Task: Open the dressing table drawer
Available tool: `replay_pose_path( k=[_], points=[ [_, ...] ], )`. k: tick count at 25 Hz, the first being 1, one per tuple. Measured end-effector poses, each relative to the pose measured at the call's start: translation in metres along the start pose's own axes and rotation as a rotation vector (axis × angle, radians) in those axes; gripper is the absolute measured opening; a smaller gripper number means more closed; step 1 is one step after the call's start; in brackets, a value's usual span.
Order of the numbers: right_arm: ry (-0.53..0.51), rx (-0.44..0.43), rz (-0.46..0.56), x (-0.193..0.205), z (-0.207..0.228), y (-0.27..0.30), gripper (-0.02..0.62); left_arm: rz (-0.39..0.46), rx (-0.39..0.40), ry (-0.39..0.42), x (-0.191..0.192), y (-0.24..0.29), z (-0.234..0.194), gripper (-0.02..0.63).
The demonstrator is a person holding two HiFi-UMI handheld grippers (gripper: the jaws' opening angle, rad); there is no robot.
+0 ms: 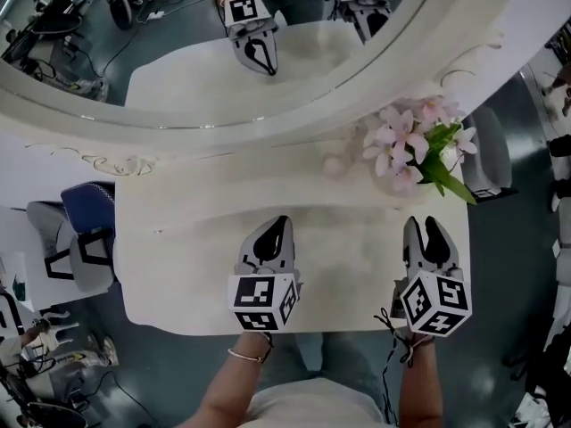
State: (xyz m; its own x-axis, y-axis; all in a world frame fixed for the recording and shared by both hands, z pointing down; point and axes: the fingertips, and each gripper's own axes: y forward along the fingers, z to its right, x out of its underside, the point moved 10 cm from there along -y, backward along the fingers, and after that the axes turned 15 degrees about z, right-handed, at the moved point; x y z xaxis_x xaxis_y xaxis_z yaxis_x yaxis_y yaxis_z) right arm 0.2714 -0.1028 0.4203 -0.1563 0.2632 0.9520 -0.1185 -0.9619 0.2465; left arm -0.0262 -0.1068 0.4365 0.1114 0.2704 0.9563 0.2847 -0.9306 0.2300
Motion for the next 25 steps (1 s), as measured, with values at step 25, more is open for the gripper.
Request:
replay_pose_path(
  k=[25],
  points=[
    [-0.044, -0.010, -0.116, 0.049, 0.006, 0.006, 0.172, -0.070, -0.068, -0.008, 0.034, -0.008, -0.019, 0.018]
  ],
)
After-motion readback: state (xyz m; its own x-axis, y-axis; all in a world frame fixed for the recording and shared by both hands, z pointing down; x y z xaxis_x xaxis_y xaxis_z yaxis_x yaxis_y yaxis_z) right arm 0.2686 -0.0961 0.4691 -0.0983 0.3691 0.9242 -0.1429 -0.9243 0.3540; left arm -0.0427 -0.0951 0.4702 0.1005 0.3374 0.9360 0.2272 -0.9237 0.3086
